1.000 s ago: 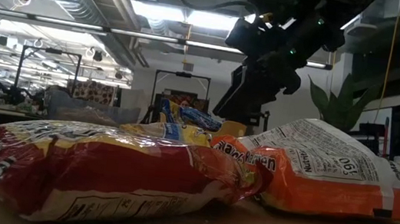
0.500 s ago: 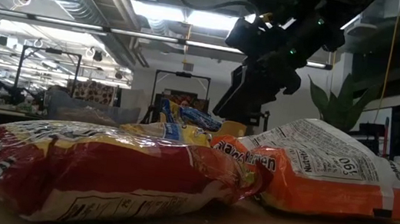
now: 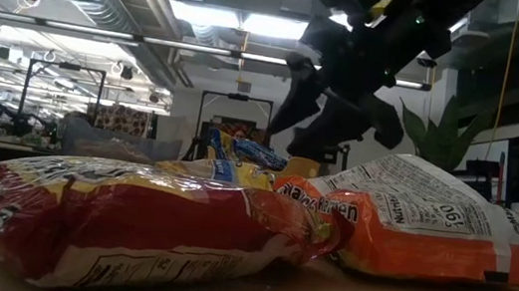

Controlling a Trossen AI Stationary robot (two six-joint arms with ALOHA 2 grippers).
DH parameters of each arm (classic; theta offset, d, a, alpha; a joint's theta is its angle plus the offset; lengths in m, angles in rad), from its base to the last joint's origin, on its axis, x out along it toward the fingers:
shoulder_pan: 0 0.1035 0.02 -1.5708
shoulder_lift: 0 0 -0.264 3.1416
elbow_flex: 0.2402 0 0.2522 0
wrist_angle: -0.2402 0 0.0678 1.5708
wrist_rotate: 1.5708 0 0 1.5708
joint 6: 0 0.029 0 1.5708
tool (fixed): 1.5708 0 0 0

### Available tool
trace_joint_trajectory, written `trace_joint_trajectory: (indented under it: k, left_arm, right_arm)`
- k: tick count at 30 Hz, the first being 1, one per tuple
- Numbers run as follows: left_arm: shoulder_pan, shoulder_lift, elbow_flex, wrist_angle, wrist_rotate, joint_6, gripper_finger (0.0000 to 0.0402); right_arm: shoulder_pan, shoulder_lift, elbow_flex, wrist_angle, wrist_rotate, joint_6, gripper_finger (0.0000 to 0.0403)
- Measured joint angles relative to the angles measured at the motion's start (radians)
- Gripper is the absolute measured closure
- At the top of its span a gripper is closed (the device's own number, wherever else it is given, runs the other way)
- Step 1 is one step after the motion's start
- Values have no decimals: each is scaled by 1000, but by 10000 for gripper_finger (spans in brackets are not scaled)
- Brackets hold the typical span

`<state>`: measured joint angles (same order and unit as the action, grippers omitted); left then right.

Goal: Sort Maruchan noodles
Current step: Put the blue noodle pack into the yellow bin

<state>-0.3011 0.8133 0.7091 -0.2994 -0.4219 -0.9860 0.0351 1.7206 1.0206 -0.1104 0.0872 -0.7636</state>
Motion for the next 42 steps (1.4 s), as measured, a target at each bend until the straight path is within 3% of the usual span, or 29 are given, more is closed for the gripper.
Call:
trace_joint_trajectory:
  k: [6,9,14,20,22,28,34,42]
  left_arm:
    - [127,186,-75,143,292,25,367]
    - [169,273,-98,191,301,25,348]
    - [224,397,-102,287,258,-24,328]
    - [269,498,-102,402,333,-13,330]
    - [279,524,-102,424,365,-2,330]
    - [308,549,-102,426,469,24,330]
    - [334,549,-102,426,673,54,320]
    - [344,549,-102,345,687,85,277]
  right_arm:
    - [47,0,-1,-7,-4,-28,191]
    - [67,0,-1,-23,3,22,191]
    - [38,0,-1,-146,-59,346,191]
    - [-29,0,-2,-248,-290,709,191]
    - [-32,0,-2,-234,-322,804,191]
    - [-27,14,-1,-105,-324,1108,191]
    - [-17,106,-2,8,-345,1400,191]
    - [25,171,-2,166,-276,1671,191]
